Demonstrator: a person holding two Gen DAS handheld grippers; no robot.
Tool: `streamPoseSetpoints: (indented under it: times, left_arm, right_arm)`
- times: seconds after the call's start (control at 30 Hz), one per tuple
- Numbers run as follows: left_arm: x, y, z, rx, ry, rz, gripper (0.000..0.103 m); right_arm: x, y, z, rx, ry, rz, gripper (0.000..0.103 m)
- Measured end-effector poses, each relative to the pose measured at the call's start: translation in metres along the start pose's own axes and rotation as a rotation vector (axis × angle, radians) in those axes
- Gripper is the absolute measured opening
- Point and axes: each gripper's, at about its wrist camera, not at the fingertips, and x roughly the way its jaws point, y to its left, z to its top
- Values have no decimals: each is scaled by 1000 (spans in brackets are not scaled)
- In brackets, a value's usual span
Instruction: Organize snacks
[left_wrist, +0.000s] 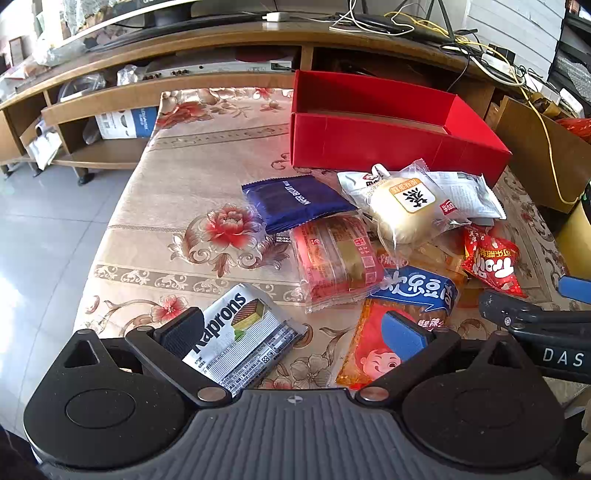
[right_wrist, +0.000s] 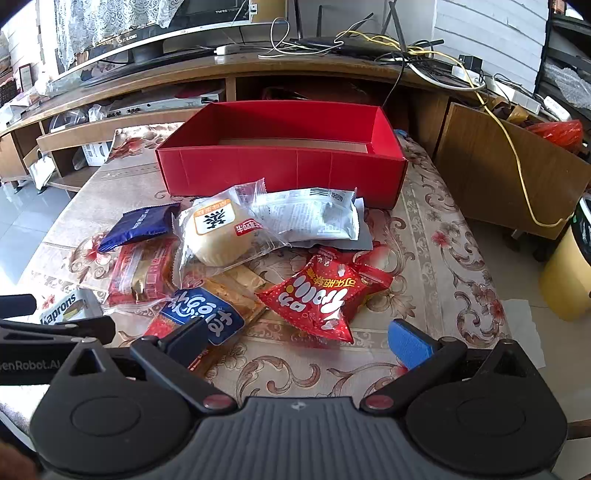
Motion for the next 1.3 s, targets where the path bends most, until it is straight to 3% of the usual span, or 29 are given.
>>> streamPoseSetpoints:
  times: [1.3]
  left_arm:
    - [-4, 13, 1, -20, -7, -22, 103]
  right_arm:
    - [2, 4, 2, 6, 21, 7, 103]
